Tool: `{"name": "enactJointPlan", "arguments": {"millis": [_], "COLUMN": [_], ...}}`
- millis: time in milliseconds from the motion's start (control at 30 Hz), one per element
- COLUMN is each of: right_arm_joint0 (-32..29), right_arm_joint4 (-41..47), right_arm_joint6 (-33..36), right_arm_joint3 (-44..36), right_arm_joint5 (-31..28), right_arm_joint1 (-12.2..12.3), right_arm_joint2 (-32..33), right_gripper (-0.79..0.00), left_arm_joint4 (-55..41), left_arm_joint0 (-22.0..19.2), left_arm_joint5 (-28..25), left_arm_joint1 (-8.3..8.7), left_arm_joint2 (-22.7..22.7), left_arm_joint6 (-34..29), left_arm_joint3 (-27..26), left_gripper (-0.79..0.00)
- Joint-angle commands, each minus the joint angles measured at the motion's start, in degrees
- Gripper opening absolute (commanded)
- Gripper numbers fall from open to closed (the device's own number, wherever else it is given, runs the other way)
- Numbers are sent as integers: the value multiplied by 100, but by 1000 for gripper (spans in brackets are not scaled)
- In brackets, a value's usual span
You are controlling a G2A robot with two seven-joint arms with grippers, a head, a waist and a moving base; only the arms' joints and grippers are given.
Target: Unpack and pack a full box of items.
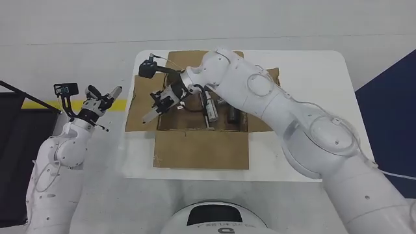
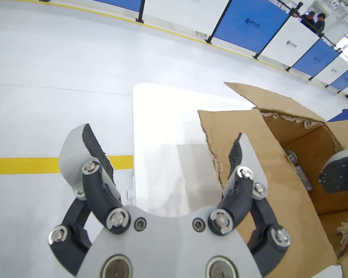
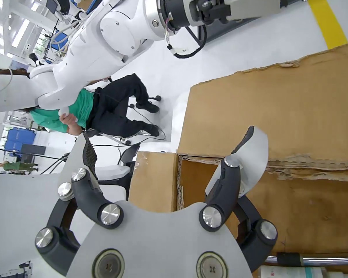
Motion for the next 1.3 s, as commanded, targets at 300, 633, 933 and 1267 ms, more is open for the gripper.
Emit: {"name": "enactJointPlan", "arguments": {"millis": [300,633,933,1267], "right_arm_joint0": [108,108,30,-844], "right_arm_joint4": [-411,-411,-1862,-4466], "right_arm_joint6": [-76,-76,-326,-631], "right_arm_joint3": [-642,-642,-1310,-4011], "right_arm_joint5": [72,72,620,3139], "right_arm_joint1": [933,933,1087,2163], "right_arm_joint2": [214,214,135,719], "right_gripper": [0,0,0,0], "left_arm_joint4": [-91,-91,-91,-91], "left_arm_joint0": [44,44,44,44], "left_arm_joint5": [-80,-80,-80,-80], "left_arm_joint1": [3,3,3,3], "left_arm_joint2": [30,30,30,30], "left_arm_joint6": [-120,-120,-120,-120], "left_arm_joint3": [-125,-125,-125,-125], "left_gripper": [0,0,0,0]}}
